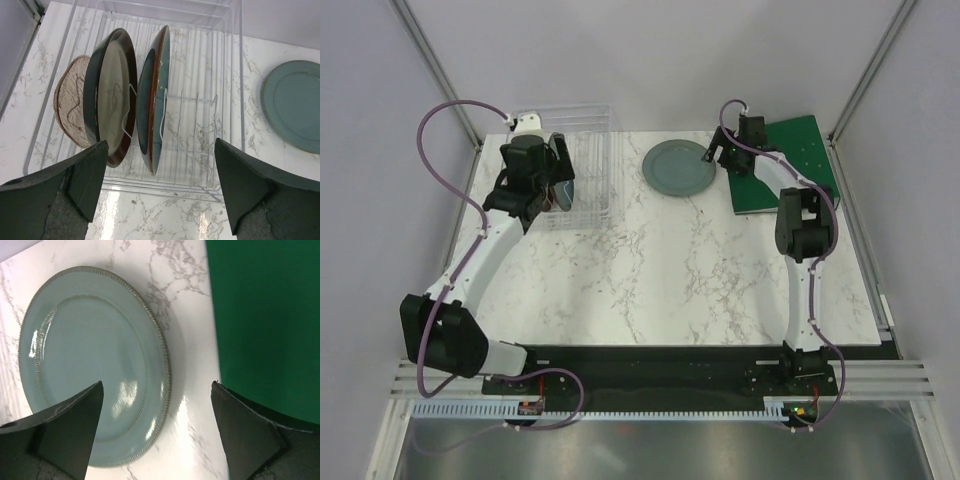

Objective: Unload the plates from the dish rack

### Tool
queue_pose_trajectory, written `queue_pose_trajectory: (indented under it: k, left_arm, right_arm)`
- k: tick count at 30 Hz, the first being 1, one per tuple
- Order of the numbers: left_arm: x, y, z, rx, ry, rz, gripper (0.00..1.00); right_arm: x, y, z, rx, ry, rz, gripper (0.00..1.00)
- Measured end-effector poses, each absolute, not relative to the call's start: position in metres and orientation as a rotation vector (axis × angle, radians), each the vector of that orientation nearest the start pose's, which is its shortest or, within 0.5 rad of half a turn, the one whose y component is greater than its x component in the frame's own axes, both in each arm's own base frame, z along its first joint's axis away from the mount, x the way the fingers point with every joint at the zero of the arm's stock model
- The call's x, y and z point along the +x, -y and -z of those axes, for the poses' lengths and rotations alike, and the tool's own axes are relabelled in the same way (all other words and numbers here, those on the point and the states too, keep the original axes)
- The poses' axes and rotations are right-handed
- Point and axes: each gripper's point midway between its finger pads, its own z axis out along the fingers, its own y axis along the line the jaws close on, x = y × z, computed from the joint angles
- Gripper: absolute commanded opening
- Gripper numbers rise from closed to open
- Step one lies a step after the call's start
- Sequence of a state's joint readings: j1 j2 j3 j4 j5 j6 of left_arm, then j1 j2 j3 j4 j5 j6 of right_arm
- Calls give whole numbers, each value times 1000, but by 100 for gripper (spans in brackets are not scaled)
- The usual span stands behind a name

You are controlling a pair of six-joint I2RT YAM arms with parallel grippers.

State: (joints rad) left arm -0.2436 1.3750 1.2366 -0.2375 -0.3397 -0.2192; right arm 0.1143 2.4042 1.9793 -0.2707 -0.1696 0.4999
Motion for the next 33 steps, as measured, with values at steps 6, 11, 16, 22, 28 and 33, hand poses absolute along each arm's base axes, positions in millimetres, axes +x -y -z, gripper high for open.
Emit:
queue_pose_trajectory:
  k: [6,11,16,22,28,33]
  left_arm:
    - [445,54,-227,-200,-2008,-87,84]
    - [459,45,-193,-205,-2066,-201,71]
    - [474,38,-187,-209,-2056,-280,15]
    - [475,24,-189,-200,-2046,-399,2]
    - [481,31,-194,-162,-2035,-495,2]
    - [490,44,-202,-108,-1996,-600,2]
  right_arm:
    - [589,-100,-111,304,-2243,-327,96]
    - [555,-108,-166,245,-2162,-322,96]
    - [521,-121,-194,199,-2112,-359,95]
    - [492,-130,-191,170,-2128,-375,95]
    - [470,-131,-164,159,-2194,-377,95]
    - [456,-136,-151,144,-2227,-379,95]
